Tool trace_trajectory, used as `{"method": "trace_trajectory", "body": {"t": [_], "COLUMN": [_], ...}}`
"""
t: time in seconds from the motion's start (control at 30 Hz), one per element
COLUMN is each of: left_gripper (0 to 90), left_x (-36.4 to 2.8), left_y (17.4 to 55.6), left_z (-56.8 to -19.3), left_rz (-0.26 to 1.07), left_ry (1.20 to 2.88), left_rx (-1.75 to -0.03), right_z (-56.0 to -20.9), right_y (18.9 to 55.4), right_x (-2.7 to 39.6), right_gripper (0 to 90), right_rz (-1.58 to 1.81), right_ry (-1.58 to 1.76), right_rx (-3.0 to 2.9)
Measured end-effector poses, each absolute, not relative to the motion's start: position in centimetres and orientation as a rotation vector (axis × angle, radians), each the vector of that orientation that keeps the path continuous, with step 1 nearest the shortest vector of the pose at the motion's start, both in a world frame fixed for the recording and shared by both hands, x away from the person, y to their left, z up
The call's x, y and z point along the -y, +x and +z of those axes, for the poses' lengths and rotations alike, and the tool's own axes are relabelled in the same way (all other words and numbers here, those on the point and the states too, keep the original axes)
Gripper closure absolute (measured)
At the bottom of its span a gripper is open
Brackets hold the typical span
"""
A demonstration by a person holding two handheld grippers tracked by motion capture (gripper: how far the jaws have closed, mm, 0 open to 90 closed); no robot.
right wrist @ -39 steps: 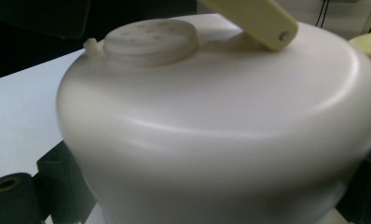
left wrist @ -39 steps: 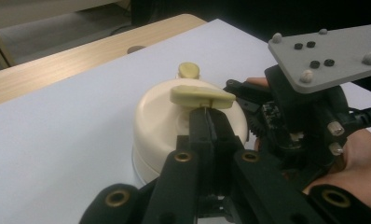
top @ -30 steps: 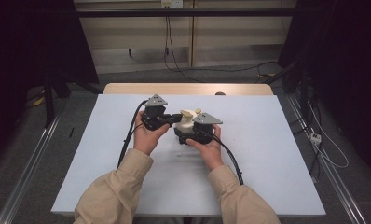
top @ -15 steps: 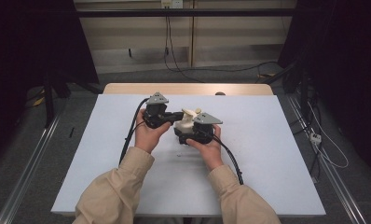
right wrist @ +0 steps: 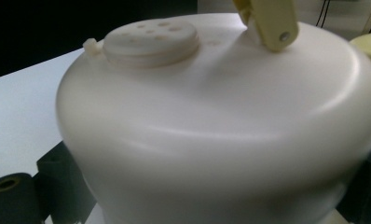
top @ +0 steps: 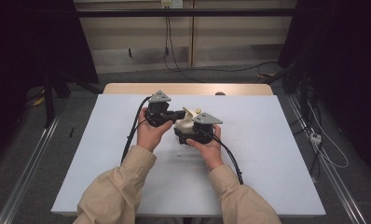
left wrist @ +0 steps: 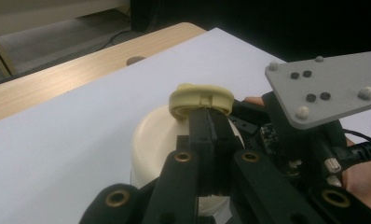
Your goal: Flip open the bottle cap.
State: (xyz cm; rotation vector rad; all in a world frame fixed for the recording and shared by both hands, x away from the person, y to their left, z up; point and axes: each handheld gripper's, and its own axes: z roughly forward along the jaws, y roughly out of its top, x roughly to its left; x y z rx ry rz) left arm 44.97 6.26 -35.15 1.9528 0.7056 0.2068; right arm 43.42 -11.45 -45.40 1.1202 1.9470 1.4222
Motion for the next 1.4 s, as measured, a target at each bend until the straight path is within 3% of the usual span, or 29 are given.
{"method": "trace_trajectory", "body": {"t": [1.4], "left_gripper": [90.0], "left_x": [-5.44], "left_y": [45.74], "left_z": [-34.43], "left_rz": [0.225], "left_ry": [1.948], "left_rx": [-0.697], "right_z": [-45.39], "right_y": [43.43], "right_x": [11.46], "right_gripper": [6.2], "right_rz": [1.421], "right_ry": [1.119], "right_rx": [-1.949]}}
